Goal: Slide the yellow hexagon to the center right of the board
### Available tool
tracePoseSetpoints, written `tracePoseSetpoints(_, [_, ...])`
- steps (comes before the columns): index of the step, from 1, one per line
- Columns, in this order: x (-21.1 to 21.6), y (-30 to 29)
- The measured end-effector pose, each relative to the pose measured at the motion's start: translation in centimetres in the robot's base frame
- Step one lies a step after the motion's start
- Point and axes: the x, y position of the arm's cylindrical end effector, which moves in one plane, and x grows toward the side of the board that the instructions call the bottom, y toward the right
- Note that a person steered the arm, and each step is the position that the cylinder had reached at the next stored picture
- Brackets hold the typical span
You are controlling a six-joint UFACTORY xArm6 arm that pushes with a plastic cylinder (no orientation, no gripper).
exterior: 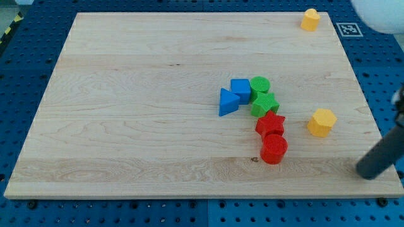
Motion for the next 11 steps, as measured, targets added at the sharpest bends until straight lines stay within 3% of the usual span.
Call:
tracePoseSetpoints(2, [-4.2, -5.4])
tracePoseSetpoints(5, [-9.1, -2.7])
tracePoseSetpoints(11, [-11.3, -1.2])
